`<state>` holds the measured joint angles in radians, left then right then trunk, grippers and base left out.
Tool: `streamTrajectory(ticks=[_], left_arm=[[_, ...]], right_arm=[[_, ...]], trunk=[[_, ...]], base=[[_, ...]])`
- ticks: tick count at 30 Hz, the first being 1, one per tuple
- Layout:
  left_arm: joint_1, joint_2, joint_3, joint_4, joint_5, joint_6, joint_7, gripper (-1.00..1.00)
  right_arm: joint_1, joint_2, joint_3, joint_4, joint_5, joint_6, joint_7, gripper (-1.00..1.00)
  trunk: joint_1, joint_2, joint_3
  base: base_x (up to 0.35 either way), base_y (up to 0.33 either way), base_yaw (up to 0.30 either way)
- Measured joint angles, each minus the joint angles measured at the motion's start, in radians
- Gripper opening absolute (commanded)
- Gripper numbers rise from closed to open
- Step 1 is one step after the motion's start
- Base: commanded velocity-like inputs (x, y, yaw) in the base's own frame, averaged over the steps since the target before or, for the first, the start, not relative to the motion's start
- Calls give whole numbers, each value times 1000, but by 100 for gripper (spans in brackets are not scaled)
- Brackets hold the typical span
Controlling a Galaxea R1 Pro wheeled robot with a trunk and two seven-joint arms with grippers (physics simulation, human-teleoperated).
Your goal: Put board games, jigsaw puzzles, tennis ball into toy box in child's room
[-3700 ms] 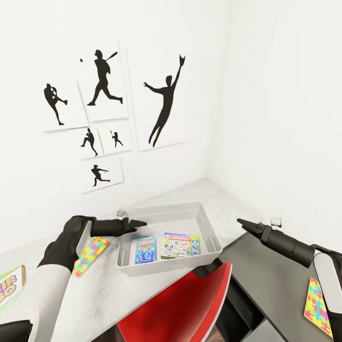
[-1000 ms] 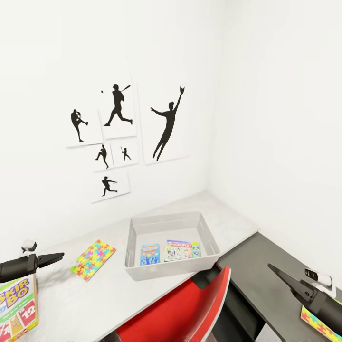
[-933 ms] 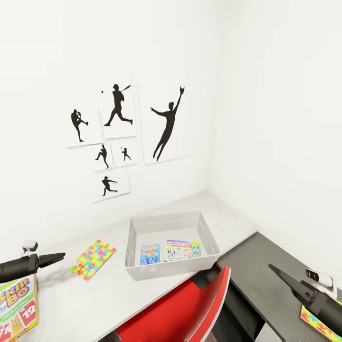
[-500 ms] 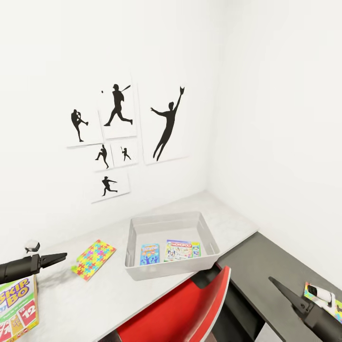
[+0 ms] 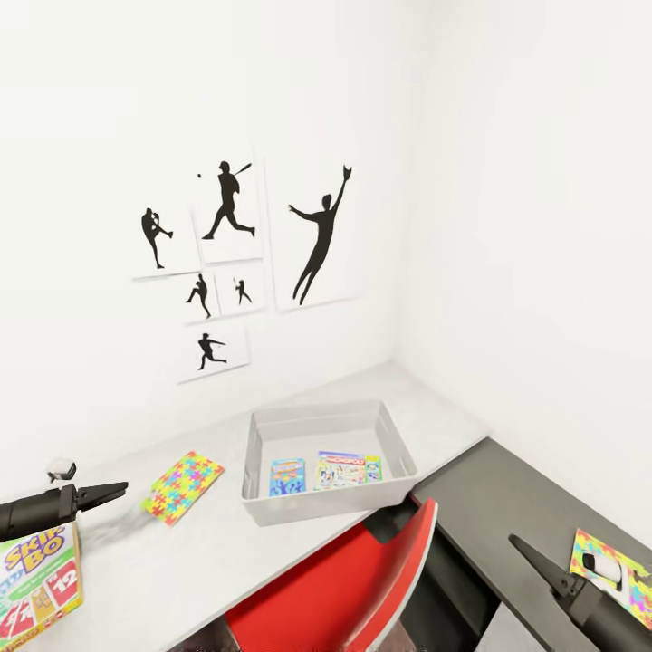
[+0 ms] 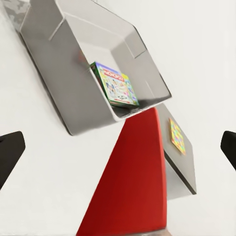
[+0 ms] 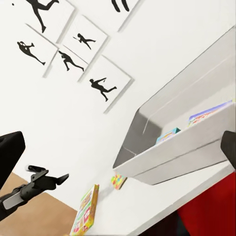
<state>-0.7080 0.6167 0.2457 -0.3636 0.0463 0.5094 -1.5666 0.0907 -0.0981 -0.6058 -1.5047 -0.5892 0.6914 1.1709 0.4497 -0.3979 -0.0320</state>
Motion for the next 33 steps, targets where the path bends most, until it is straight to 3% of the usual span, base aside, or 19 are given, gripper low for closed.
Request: streamTrajectory(ticks=[26, 27, 28, 33], left_arm=[[0, 0, 1, 0, 1, 0, 0, 100], [0, 0, 1, 0, 1, 0, 0, 100], [0, 0, 1, 0, 1, 0, 0, 100], [0, 0, 1, 0, 1, 0, 0, 100]], right_arm=[[0, 0, 0, 2, -1, 1, -146, 100], [0, 0, 0, 2, 4, -1, -426, 100], [0, 0, 0, 2, 0, 1, -459, 100], [0, 0, 0, 2, -1, 1, -451, 100]], trunk=[[0, -1, 20], [0, -1, 20], [0, -1, 21], [0, -1, 23]], base=[[-43, -35, 128], [0, -9, 19], [0, -7, 15], [0, -4, -27]])
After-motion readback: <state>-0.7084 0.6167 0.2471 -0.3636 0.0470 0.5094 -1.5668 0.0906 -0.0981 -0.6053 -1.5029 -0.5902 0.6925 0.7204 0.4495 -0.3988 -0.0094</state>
